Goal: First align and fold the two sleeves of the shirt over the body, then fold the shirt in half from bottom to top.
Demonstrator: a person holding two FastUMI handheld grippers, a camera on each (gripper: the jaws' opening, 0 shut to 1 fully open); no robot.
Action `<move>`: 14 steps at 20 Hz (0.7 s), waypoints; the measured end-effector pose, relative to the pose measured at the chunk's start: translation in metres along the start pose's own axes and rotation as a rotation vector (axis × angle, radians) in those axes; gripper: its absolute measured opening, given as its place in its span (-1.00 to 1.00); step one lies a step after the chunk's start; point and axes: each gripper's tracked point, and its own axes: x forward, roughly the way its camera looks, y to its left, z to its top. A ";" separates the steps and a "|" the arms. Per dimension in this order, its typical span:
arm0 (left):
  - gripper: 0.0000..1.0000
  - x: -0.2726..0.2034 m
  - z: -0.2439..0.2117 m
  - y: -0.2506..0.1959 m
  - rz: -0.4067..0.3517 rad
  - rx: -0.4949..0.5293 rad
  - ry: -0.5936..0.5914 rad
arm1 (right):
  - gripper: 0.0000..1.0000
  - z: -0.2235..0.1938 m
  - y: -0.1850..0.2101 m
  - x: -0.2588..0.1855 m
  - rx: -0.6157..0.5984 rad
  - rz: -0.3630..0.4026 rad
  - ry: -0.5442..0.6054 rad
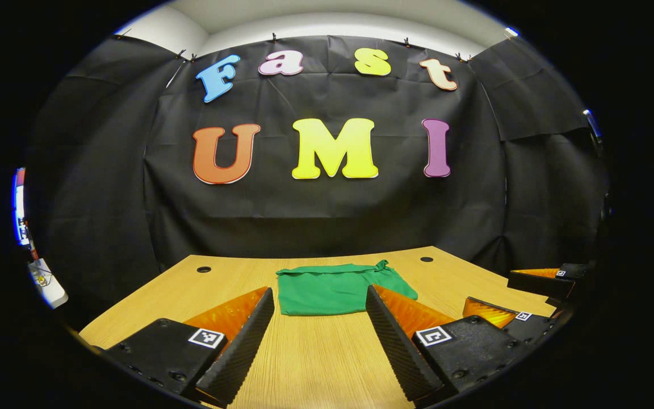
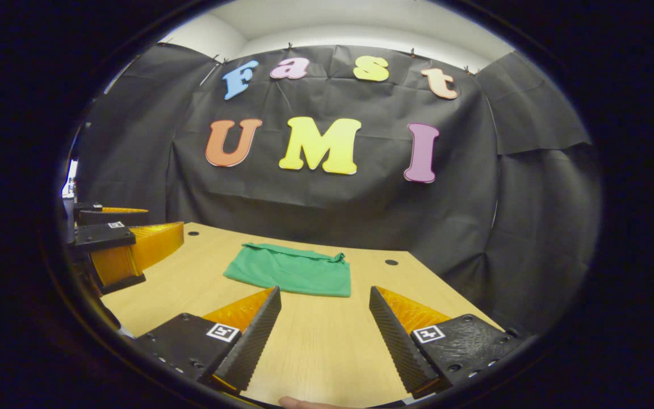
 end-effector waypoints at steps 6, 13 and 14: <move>1.00 0.000 -0.002 -0.002 -0.006 -0.003 0.008 | 0.93 0.001 -0.008 0.000 -0.001 -0.017 -0.002; 1.00 -0.002 -0.001 -0.006 -0.011 0.005 0.006 | 0.93 0.003 -0.029 -0.006 0.012 -0.051 -0.008; 1.00 -0.003 0.000 -0.007 -0.010 0.006 0.003 | 0.93 0.006 -0.033 -0.008 0.013 -0.058 -0.012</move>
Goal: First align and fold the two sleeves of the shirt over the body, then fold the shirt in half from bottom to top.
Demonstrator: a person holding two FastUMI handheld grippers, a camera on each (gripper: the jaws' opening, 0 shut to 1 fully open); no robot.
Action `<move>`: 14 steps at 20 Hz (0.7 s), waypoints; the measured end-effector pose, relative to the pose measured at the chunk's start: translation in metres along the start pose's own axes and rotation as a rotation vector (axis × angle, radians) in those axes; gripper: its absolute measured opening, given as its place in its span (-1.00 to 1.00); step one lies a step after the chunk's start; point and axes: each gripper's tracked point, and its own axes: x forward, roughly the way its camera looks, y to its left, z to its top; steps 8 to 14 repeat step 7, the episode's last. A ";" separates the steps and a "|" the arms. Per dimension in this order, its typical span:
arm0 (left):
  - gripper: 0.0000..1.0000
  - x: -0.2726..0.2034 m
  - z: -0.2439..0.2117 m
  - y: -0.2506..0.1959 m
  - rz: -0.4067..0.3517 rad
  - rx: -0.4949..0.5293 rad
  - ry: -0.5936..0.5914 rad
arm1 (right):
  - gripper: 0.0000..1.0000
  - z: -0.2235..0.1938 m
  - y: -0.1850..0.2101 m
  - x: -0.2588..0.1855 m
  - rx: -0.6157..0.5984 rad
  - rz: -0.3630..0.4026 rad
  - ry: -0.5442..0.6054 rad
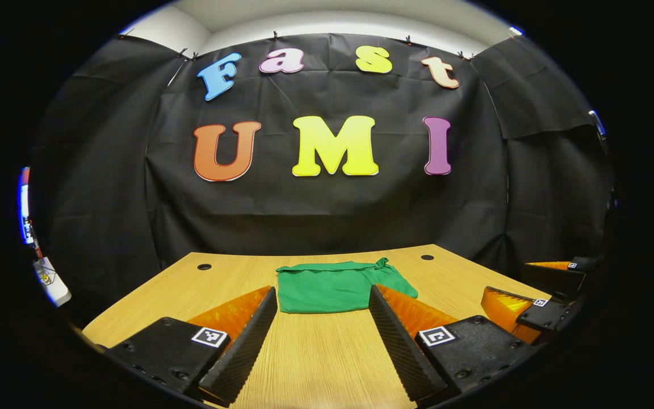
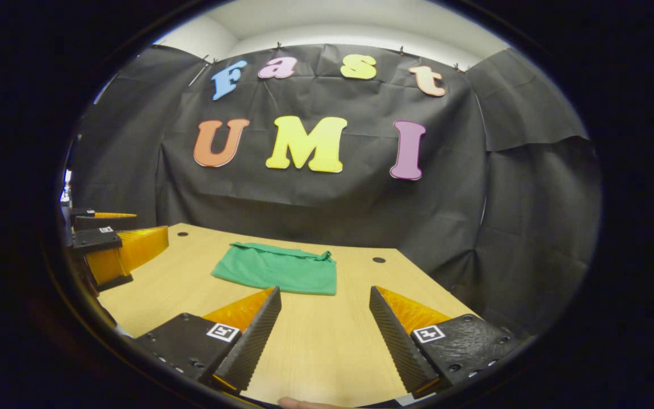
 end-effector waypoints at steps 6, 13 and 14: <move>1.00 0.001 -0.002 -0.007 0.014 0.004 -0.012 | 0.89 0.001 -0.028 -0.007 0.003 -0.004 -0.025; 1.00 0.003 -0.002 -0.010 0.020 0.001 -0.014 | 0.93 -0.001 -0.032 -0.006 0.011 0.005 -0.021; 1.00 0.003 -0.002 -0.010 0.020 0.001 -0.014 | 0.93 -0.001 -0.032 -0.006 0.011 0.005 -0.021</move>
